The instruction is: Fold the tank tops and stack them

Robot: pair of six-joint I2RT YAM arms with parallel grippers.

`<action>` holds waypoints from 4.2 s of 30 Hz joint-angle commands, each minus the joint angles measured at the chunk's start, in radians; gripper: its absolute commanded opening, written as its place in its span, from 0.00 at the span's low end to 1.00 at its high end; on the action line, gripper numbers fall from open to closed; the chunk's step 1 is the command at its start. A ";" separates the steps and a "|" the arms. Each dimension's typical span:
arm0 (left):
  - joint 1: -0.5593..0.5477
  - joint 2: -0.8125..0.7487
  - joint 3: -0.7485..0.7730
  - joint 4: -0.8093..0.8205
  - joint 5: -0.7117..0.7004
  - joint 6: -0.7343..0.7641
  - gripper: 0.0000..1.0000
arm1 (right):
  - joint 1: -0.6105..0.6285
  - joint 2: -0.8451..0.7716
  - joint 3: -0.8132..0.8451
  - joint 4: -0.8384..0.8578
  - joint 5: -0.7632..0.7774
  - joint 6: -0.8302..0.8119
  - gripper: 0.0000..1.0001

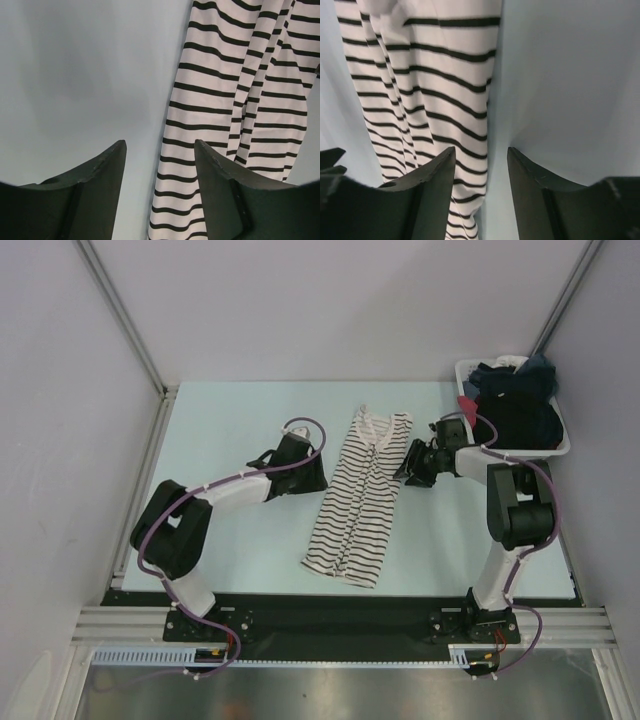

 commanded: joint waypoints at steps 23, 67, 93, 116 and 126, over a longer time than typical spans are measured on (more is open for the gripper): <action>0.015 -0.086 -0.163 0.083 0.036 0.017 0.63 | -0.018 0.575 0.920 -0.329 0.080 -0.021 0.42; -0.262 -0.707 -0.649 0.261 -0.054 -0.131 0.98 | 0.207 -1.025 -0.643 -0.160 0.186 0.163 0.59; -0.319 -0.322 -0.512 0.272 -0.034 -0.164 0.65 | 0.370 -0.748 -0.625 -0.103 0.254 0.162 0.50; -0.393 -0.370 -0.536 0.221 -0.065 -0.208 0.00 | 0.466 -0.882 -0.547 -0.300 0.350 0.205 0.00; -0.364 -0.380 -0.320 0.029 -0.103 -0.144 0.00 | 0.465 -0.803 -0.383 -0.332 0.404 0.162 0.00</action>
